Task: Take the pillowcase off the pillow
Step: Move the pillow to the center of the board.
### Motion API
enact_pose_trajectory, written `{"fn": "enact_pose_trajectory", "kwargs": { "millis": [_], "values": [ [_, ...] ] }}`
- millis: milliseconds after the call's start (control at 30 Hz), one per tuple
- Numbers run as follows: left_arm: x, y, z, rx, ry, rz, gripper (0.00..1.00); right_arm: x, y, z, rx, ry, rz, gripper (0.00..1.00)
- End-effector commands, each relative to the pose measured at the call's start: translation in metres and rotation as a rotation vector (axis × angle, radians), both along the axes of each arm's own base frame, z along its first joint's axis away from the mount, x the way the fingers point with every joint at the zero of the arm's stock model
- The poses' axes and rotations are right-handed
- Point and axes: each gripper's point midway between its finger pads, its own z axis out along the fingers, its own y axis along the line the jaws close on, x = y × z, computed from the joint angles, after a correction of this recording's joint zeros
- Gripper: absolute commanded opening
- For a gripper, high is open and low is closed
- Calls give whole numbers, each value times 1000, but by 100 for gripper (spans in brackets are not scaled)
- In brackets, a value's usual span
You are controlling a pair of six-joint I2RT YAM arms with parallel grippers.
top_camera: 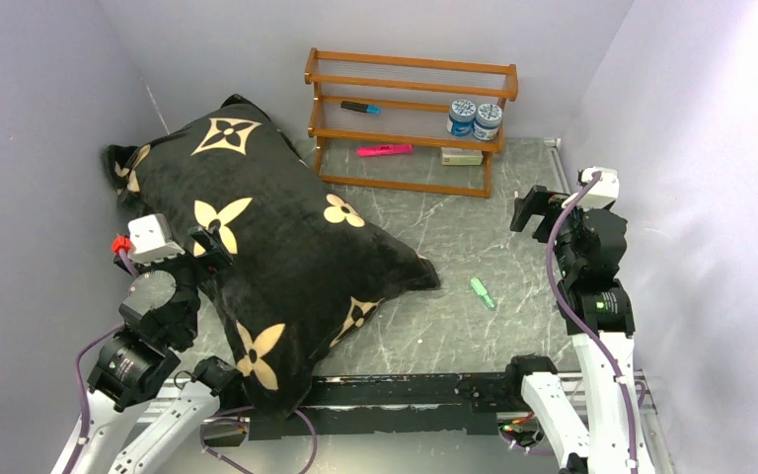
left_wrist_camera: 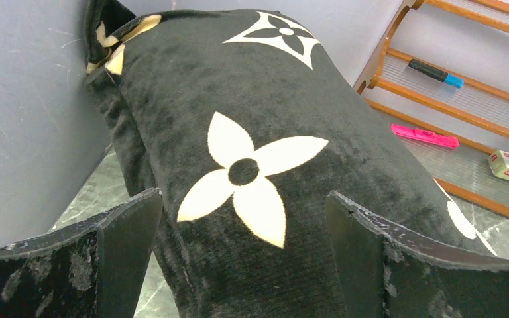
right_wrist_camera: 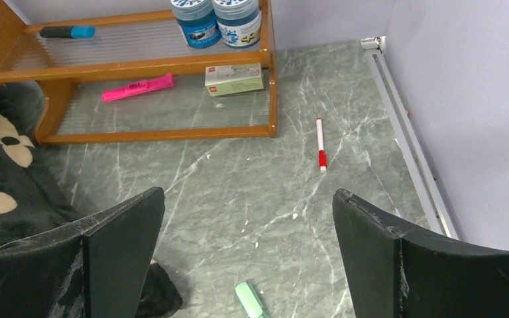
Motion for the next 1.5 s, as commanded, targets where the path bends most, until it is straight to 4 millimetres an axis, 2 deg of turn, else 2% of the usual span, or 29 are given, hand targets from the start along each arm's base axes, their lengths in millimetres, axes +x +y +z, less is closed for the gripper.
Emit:
{"fn": "enact_pose_trajectory", "kwargs": {
  "millis": [0, 433, 500, 667, 700, 900, 1000, 1100, 1233, 1367, 1467],
  "values": [
    [2, -1, 12, -11, -35, 1, 97, -3, -2, 21, -30, -51, -4, 100],
    [8, -8, 5, -23, -15, -18, 97, 4, 6, 6, -32, -7, 47, 100],
    [9, -9, 2, -24, -10, -20, 97, 6, 12, 2, -24, 8, 81, 100],
    [15, -16, -8, -26, 8, -34, 97, 17, 32, -27, 42, 83, 174, 100],
    [17, -18, -11, -28, 15, -40, 97, 19, 44, -36, 61, 104, 222, 100],
    [24, -32, -41, -74, 94, -67, 97, 25, 80, -80, 125, 211, 363, 100],
    [28, -36, -59, -84, 146, -59, 97, 26, 111, -96, 150, 250, 452, 100],
    [30, -39, -71, -92, 208, -48, 97, 22, 155, -102, 135, 266, 556, 100],
    [34, -44, -86, -72, 269, -53, 97, 15, 211, -99, 71, 262, 668, 100],
    [37, -50, -112, -53, 319, -71, 97, 1, 265, -106, 4, 272, 802, 100],
    [40, -57, -111, -37, 333, -111, 97, -8, 298, -110, -70, 274, 861, 100]
  ]
}}
